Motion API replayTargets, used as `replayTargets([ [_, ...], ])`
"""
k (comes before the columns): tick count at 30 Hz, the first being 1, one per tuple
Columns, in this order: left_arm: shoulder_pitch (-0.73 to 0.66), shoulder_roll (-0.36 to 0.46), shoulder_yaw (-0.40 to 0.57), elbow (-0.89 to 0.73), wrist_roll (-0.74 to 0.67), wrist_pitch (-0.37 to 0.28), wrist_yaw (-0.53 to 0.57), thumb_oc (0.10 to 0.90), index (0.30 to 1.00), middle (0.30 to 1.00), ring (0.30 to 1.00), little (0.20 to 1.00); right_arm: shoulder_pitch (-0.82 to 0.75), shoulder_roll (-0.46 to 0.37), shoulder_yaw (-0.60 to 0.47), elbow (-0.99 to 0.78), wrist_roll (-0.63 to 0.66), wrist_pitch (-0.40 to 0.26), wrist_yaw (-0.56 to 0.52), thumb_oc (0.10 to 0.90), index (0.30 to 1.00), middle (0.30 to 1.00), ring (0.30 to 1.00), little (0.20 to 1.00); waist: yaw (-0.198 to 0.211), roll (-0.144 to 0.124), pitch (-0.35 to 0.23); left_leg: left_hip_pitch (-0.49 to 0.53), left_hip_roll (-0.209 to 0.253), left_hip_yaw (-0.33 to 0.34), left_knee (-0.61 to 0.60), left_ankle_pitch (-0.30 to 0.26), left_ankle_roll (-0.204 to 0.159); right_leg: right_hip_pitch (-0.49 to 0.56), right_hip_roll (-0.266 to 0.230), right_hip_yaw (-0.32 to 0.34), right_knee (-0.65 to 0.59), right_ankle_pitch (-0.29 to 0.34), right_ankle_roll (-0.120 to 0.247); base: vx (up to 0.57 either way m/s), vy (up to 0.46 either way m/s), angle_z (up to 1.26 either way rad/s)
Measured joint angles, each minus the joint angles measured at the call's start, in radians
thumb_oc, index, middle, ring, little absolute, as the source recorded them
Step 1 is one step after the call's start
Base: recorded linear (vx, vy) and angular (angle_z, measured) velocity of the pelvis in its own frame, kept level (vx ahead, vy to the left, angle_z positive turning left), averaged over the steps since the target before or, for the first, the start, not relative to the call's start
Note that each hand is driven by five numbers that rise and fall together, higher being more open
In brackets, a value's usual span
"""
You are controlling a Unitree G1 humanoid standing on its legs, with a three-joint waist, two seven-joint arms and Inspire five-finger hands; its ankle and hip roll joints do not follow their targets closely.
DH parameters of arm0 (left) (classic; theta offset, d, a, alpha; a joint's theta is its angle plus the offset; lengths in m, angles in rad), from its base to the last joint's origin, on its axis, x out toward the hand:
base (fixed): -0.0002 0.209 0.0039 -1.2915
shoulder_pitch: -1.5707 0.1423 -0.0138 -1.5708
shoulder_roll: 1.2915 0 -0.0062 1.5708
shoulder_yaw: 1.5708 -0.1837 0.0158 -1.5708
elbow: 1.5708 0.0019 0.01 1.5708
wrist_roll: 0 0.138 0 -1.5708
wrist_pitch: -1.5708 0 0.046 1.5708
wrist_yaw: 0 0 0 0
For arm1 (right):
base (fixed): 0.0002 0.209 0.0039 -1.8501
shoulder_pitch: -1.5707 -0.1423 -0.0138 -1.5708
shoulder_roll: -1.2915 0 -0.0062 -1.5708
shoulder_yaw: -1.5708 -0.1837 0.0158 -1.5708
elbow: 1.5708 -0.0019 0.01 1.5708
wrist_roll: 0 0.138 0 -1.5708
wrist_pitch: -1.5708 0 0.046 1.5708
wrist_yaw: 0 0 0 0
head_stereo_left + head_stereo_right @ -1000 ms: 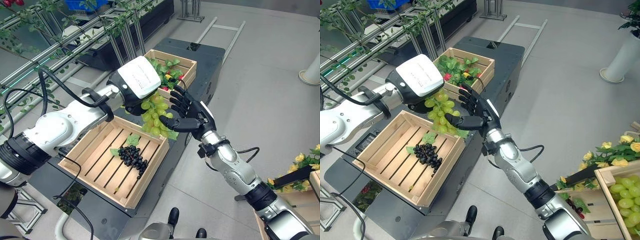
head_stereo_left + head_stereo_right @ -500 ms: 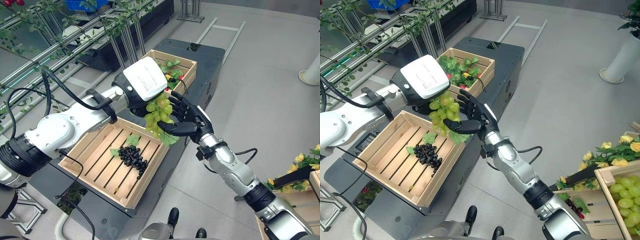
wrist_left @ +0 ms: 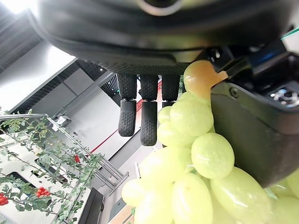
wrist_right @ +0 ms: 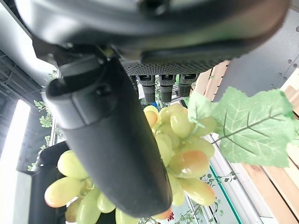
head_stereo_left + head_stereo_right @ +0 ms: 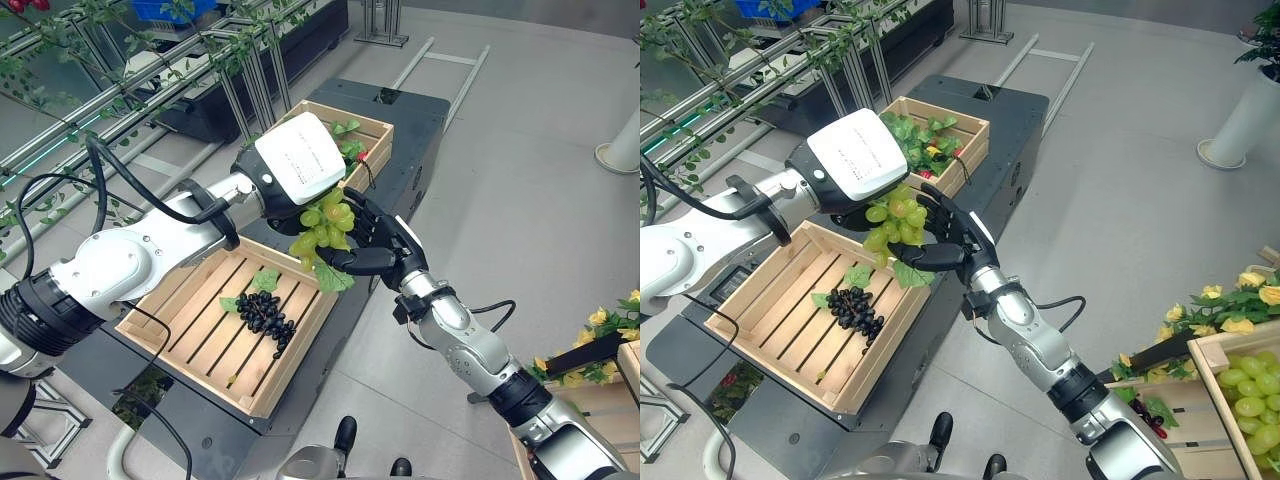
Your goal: Pick up the fruits from the basket on one side to the basket on the other side
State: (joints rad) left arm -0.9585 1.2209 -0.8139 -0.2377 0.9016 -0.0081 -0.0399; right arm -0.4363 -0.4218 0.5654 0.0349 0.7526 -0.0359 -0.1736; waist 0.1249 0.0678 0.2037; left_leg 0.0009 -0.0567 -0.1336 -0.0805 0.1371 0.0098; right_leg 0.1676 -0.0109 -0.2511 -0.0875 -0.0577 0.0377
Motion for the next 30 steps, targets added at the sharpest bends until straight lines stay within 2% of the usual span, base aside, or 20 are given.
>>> replayTargets([
  [8, 0.000, -0.001, 0.004, 0.000, -0.014, 0.002, 0.091, 0.400, 0.300, 0.300, 0.300, 0.300, 0.002, 0.000, 0.000, 0.002, 0.001, 0.042, -0.034, 0.800, 0.900, 0.900, 0.900, 0.900, 0.000, 0.000, 0.000, 0.000, 0.000, 0.000, 0.000, 0.000, 0.000, 0.000, 0.000, 0.000, 0.000, 0.000, 0.000, 0.00, 0.000, 0.00],
  [13, 0.000, -0.021, 0.078, -0.046, -0.065, 0.002, 0.162, 0.400, 0.300, 0.300, 0.300, 0.300, 0.003, 0.002, 0.000, 0.043, 0.001, 0.076, -0.045, 0.800, 0.900, 0.900, 0.900, 0.900, 0.001, -0.003, -0.001, 0.000, 0.000, 0.000, 0.000, 0.000, 0.000, 0.000, 0.000, 0.000, 0.000, 0.000, 0.001, 0.00, 0.000, 0.00],
  [17, 0.000, -0.042, 0.103, -0.108, -0.075, 0.002, 0.169, 0.400, 0.300, 0.300, 0.300, 0.300, 0.011, 0.003, 0.001, 0.048, 0.001, 0.079, -0.046, 0.800, 0.900, 0.900, 0.900, 0.900, -0.002, -0.009, -0.005, 0.002, 0.000, 0.002, -0.001, 0.000, 0.000, 0.000, 0.000, 0.002, 0.000, 0.000, 0.001, 0.00, 0.000, 0.00],
  [18, 0.000, -0.048, 0.103, -0.117, -0.075, 0.002, 0.169, 0.400, 0.300, 0.300, 0.300, 0.300, 0.011, 0.003, 0.001, 0.048, 0.001, 0.079, -0.048, 0.584, 0.575, 0.575, 0.575, 0.575, -0.004, -0.009, -0.005, 0.002, 0.000, 0.003, 0.000, 0.000, 0.000, 0.001, 0.000, 0.003, 0.000, 0.000, 0.001, 0.00, 0.000, 0.00],
  [20, 0.000, -0.059, 0.103, -0.122, -0.076, 0.002, 0.169, 0.400, 0.300, 0.300, 0.300, 0.300, 0.012, 0.002, 0.001, 0.048, 0.001, 0.079, -0.059, 0.400, 0.300, 0.300, 0.300, 0.300, -0.005, -0.009, -0.005, 0.003, 0.001, 0.003, -0.001, 0.000, 0.000, 0.002, 0.001, 0.003, 0.000, 0.001, 0.001, 0.00, 0.000, 0.00],
  [26, 0.000, -0.063, 0.103, -0.121, -0.093, 0.002, 0.161, 0.400, 0.300, 0.300, 0.300, 0.300, 0.011, 0.004, 0.001, 0.048, 0.001, 0.079, -0.068, 0.400, 0.300, 0.300, 0.300, 0.300, -0.003, -0.009, -0.005, 0.004, 0.000, 0.003, -0.001, 0.000, 0.000, 0.002, 0.000, 0.003, 0.000, 0.001, 0.001, 0.00, 0.000, 0.00],
  [27, 0.000, -0.063, 0.103, -0.121, -0.093, 0.002, 0.156, 0.400, 0.300, 0.300, 0.300, 0.300, 0.012, 0.005, 0.001, 0.048, 0.001, 0.079, -0.070, 0.450, 0.375, 0.375, 0.375, 0.375, -0.003, -0.009, -0.005, 0.004, 0.000, 0.003, 0.000, 0.000, 0.000, 0.002, 0.000, 0.003, 0.000, 0.001, 0.000, 0.00, 0.000, 0.00],
  [28, 0.000, -0.063, 0.103, -0.121, -0.093, 0.001, 0.154, 0.400, 0.300, 0.300, 0.300, 0.300, 0.012, 0.006, 0.001, 0.048, 0.001, 0.079, -0.071, 0.726, 0.789, 0.789, 0.789, 0.789, -0.003, -0.009, -0.005, 0.004, 0.000, 0.003, -0.001, 0.000, 0.000, 0.002, 0.000, 0.003, 0.000, 0.001, 0.000, 0.00, 0.000, 0.00],
  [29, 0.000, -0.063, 0.103, -0.121, -0.093, 0.001, 0.150, 0.400, 0.300, 0.300, 0.300, 0.300, 0.012, 0.005, 0.001, 0.048, 0.001, 0.079, -0.072, 0.726, 0.789, 0.789, 0.789, 0.789, -0.003, -0.009, -0.005, 0.004, 0.000, 0.003, 0.000, 0.000, 0.000, 0.003, 0.000, 0.003, 0.000, 0.001, 0.000, 0.00, 0.000, 0.00],
  [30, 0.000, -0.063, 0.103, -0.120, -0.093, 0.002, 0.148, 0.400, 0.300, 0.300, 0.300, 0.300, 0.012, 0.004, 0.001, 0.048, 0.001, 0.079, -0.073, 0.800, 0.900, 0.900, 0.900, 0.900, -0.003, -0.009, -0.005, 0.004, 0.001, 0.003, -0.001, 0.000, 0.000, 0.003, 0.000, 0.003, 0.000, 0.001, 0.000, 0.00, 0.000, 0.00],
])
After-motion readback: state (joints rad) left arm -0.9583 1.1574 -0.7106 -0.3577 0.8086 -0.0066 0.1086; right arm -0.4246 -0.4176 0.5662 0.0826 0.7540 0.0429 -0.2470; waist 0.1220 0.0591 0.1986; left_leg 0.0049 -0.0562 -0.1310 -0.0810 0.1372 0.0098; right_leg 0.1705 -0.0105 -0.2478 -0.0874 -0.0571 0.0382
